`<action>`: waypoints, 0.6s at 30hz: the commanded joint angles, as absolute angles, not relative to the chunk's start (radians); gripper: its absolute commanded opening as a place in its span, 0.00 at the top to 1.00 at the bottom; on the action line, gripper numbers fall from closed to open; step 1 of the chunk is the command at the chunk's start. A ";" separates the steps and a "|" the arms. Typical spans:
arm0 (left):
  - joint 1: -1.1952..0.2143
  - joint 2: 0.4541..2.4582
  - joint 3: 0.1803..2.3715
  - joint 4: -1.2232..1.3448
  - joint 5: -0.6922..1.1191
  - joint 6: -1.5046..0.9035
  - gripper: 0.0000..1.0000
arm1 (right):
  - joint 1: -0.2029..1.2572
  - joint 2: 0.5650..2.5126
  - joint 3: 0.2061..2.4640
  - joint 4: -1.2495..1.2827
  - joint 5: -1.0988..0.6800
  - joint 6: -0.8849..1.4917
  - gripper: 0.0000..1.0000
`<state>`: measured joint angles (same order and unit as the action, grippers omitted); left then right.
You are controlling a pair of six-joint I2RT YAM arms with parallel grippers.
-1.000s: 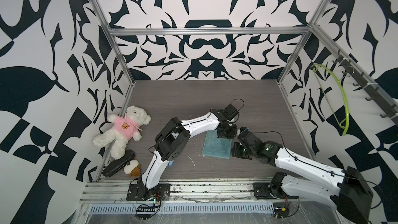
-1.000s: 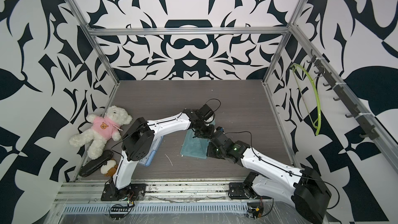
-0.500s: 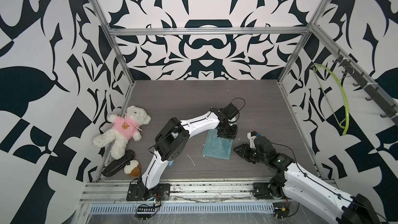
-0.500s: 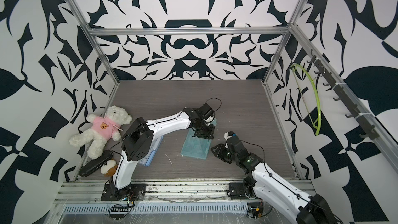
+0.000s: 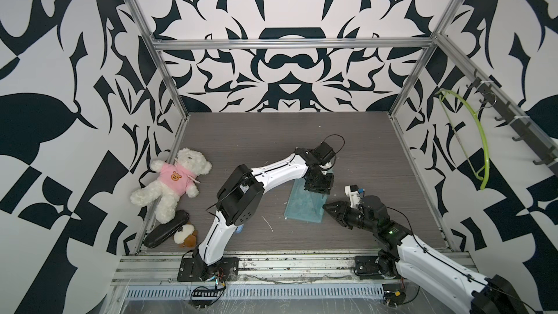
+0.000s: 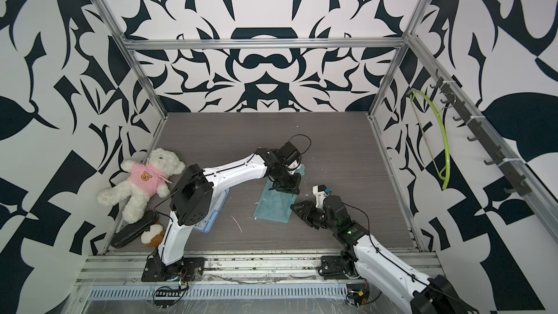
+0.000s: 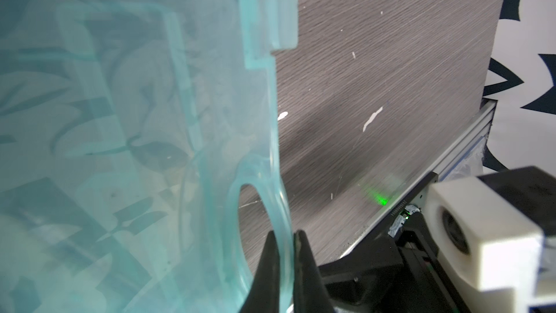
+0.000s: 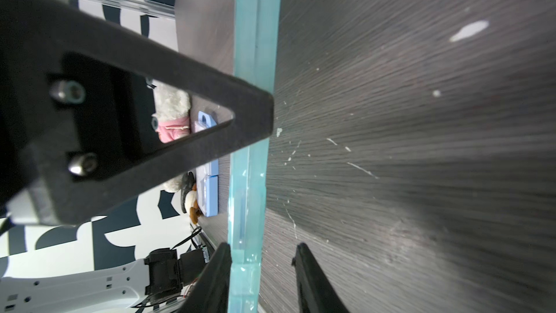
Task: Open the ruler set and take out the ruler
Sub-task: Open the ruler set box at the center of the board.
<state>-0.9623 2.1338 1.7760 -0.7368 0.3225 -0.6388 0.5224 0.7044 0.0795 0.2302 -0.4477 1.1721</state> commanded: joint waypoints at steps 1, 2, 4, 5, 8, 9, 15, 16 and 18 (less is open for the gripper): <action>-0.966 2.134 1.835 -0.741 0.357 -0.655 1.00 | 0.524 0.692 0.071 0.289 -0.471 1.195 0.63; -0.966 2.138 1.842 -0.745 0.357 -0.655 1.00 | 0.523 0.692 0.071 0.296 -0.473 1.199 0.63; -0.967 2.147 1.851 -0.747 0.356 -0.655 1.00 | 0.524 0.693 0.070 0.305 -0.476 1.209 0.63; -0.967 2.150 1.855 -0.747 0.356 -0.655 1.00 | 0.524 0.694 0.069 0.310 -0.477 1.213 0.63; -0.967 2.157 1.858 -0.746 0.354 -0.657 1.00 | 0.525 0.693 0.071 0.316 -0.482 1.220 0.63; -0.966 2.158 1.860 -0.747 0.352 -0.657 1.00 | 0.526 0.694 0.073 0.317 -0.483 1.221 0.64; -0.966 2.171 1.860 -0.744 0.350 -0.657 1.00 | 0.526 0.693 0.077 0.305 -0.480 1.220 0.74; -0.967 2.172 1.859 -0.744 0.350 -0.657 1.00 | 0.526 0.692 0.079 0.300 -0.479 1.217 0.76; -0.966 2.174 1.856 -0.745 0.350 -0.655 1.00 | 0.526 0.688 0.084 0.281 -0.476 1.206 0.78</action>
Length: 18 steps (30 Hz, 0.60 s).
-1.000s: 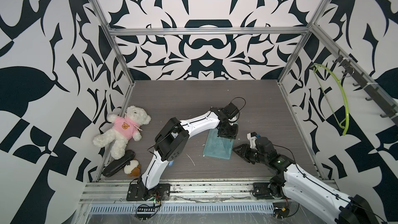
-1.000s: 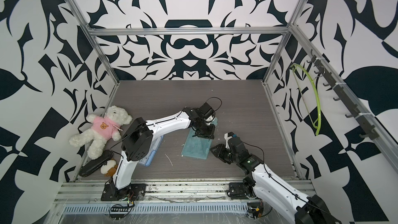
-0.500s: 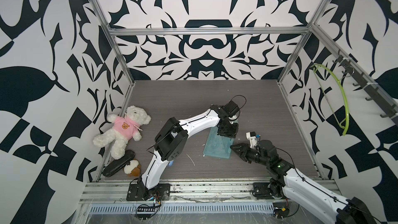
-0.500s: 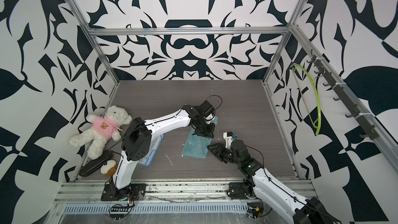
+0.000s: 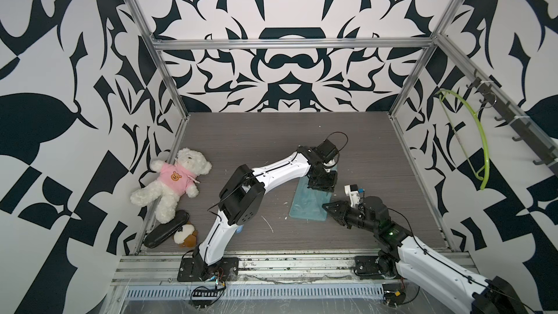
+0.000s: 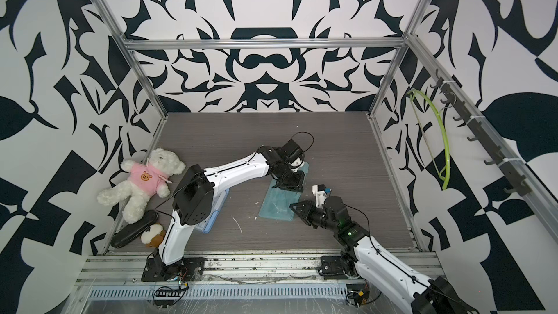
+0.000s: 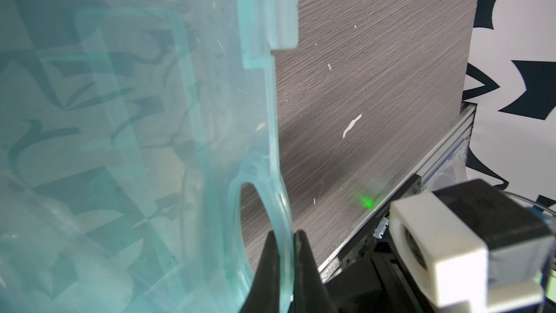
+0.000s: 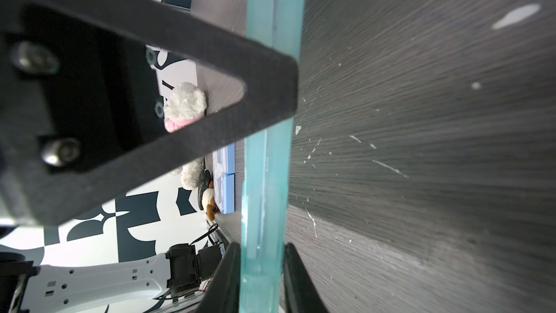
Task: Open the ruler set and take out the ruler
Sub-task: Open the ruler set box at the center of the board.
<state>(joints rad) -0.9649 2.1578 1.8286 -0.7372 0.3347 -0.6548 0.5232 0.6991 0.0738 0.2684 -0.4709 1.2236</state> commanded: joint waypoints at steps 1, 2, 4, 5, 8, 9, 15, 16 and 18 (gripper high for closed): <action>-0.966 2.174 1.854 -0.743 0.350 -0.655 1.00 | 0.526 0.685 0.084 0.271 -0.474 1.202 0.78; -0.965 2.174 1.853 -0.743 0.350 -0.655 1.00 | 0.525 0.680 0.086 0.265 -0.469 1.201 0.78; -0.966 2.175 1.853 -0.742 0.348 -0.655 1.00 | 0.525 0.675 0.088 0.256 -0.466 1.199 0.80; -0.965 2.176 1.853 -0.744 0.347 -0.655 1.00 | 0.524 0.673 0.090 0.249 -0.463 1.195 0.81; -0.963 2.177 1.854 -0.742 0.340 -0.653 1.00 | 0.525 0.671 0.101 0.220 -0.464 1.183 0.85; -0.962 2.177 1.853 -0.743 0.336 -0.652 1.00 | 0.526 0.670 0.108 0.203 -0.462 1.174 0.87; -0.950 2.183 1.834 -0.730 0.322 -0.647 1.00 | 0.526 0.684 0.209 -0.033 -0.428 1.060 0.95; -0.948 2.184 1.830 -0.725 0.322 -0.647 1.00 | 0.525 0.691 0.221 -0.058 -0.423 1.046 0.95; -0.946 2.186 1.819 -0.716 0.322 -0.646 1.00 | 0.525 0.709 0.249 -0.106 -0.415 1.018 0.96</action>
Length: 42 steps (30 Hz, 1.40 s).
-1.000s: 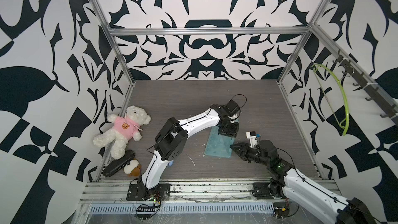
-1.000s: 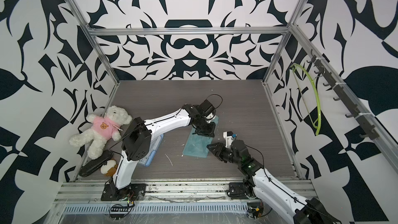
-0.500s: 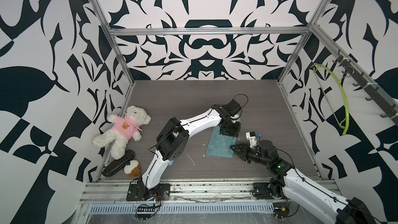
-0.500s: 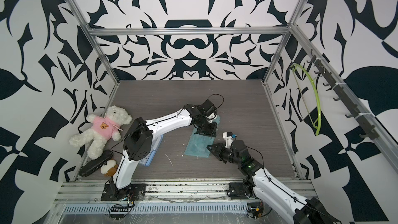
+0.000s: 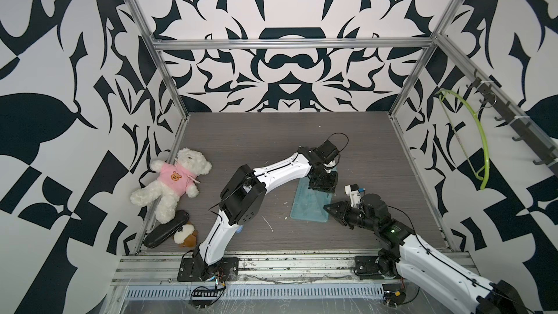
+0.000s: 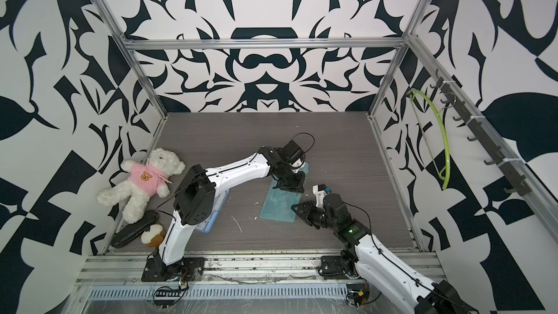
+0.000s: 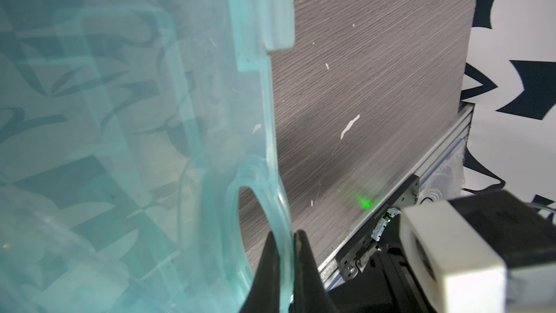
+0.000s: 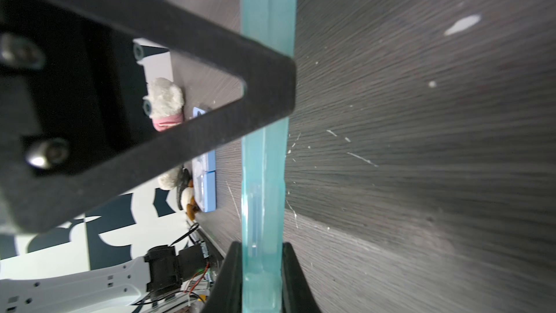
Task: Open the ruler set and take out the ruler
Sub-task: Open the ruler set box at the center of the board, then place the ruler set box at the center of the board.
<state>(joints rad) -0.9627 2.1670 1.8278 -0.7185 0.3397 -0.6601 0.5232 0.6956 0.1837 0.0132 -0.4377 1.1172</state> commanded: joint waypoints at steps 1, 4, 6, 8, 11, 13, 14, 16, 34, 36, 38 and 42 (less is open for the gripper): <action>-0.945 2.188 1.814 -0.712 0.322 -0.645 1.00 | 0.525 0.716 0.260 -0.121 -0.411 1.009 0.97; -0.940 2.189 1.802 -0.703 0.321 -0.639 1.00 | 0.528 0.746 0.293 -0.172 -0.391 0.980 0.99; -0.937 2.189 1.791 -0.697 0.319 -0.635 1.00 | 0.528 0.763 0.311 -0.196 -0.379 0.967 1.00; -0.931 2.190 1.780 -0.687 0.318 -0.632 1.00 | 0.528 0.776 0.334 -0.228 -0.365 0.951 1.00; -0.920 2.189 1.760 -0.674 0.312 -0.629 1.00 | 0.530 0.787 0.371 -0.273 -0.345 0.930 1.00; -0.911 2.190 1.747 -0.664 0.309 -0.628 1.00 | 0.531 0.788 0.389 -0.286 -0.339 0.928 1.00; -0.907 2.191 1.740 -0.661 0.305 -0.627 1.00 | 0.530 0.790 0.395 -0.288 -0.338 0.929 1.00; -0.900 2.191 1.730 -0.652 0.297 -0.628 1.00 | 0.531 0.796 0.403 -0.286 -0.345 0.938 1.00; -0.902 2.214 1.732 -0.655 0.272 -0.643 1.00 | 0.528 0.752 0.354 -0.215 -0.355 1.007 0.86; -0.907 2.225 1.735 -0.660 0.259 -0.653 1.00 | 0.528 0.736 0.342 -0.222 -0.340 1.016 0.79; -0.913 2.239 1.743 -0.673 0.240 -0.668 1.00 | 0.525 0.718 0.335 -0.245 -0.320 1.020 0.74; -0.929 2.269 1.769 -0.705 0.199 -0.688 1.00 | 0.522 0.684 0.325 -0.292 -0.284 1.019 0.67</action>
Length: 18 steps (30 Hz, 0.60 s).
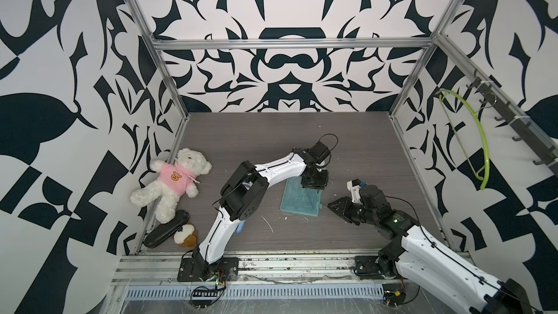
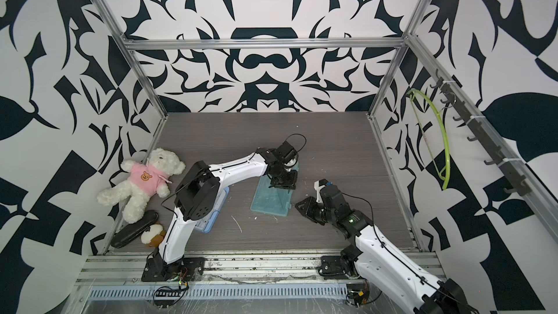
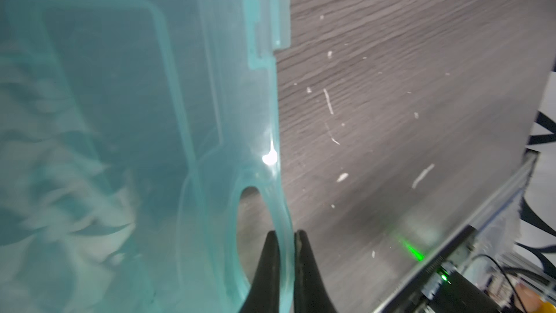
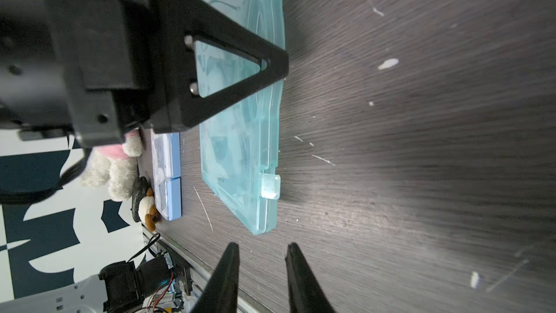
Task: Open the ruler set and take out the ruler
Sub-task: Place the ruler set box at the center of the board.
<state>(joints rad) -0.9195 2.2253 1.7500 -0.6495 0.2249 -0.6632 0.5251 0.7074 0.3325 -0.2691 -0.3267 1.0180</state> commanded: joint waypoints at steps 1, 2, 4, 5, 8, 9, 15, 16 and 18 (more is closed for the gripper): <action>-0.932 2.274 1.775 -0.712 0.193 -0.692 0.99 | 0.520 0.679 0.321 -0.294 -0.282 1.019 0.66; -0.935 2.278 1.777 -0.716 0.189 -0.693 0.98 | 0.518 0.676 0.317 -0.295 -0.282 1.020 0.66; -0.939 2.280 1.782 -0.718 0.186 -0.695 0.95 | 0.516 0.674 0.310 -0.292 -0.282 1.021 0.65; -0.941 2.276 1.784 -0.720 0.186 -0.695 0.94 | 0.517 0.674 0.306 -0.290 -0.282 1.022 0.65; -0.945 2.261 1.783 -0.715 0.179 -0.687 0.89 | 0.516 0.679 0.292 -0.275 -0.285 1.023 0.65; -0.946 2.252 1.780 -0.710 0.180 -0.683 0.87 | 0.516 0.684 0.288 -0.270 -0.286 1.023 0.65; -0.947 2.187 1.765 -0.677 0.195 -0.669 0.74 | 0.515 0.719 0.285 -0.232 -0.297 1.023 0.63; -0.946 2.178 1.770 -0.680 0.195 -0.663 0.72 | 0.515 0.725 0.287 -0.228 -0.300 1.021 0.62; -0.946 2.161 1.780 -0.685 0.189 -0.654 0.70 | 0.515 0.735 0.294 -0.225 -0.303 1.016 0.60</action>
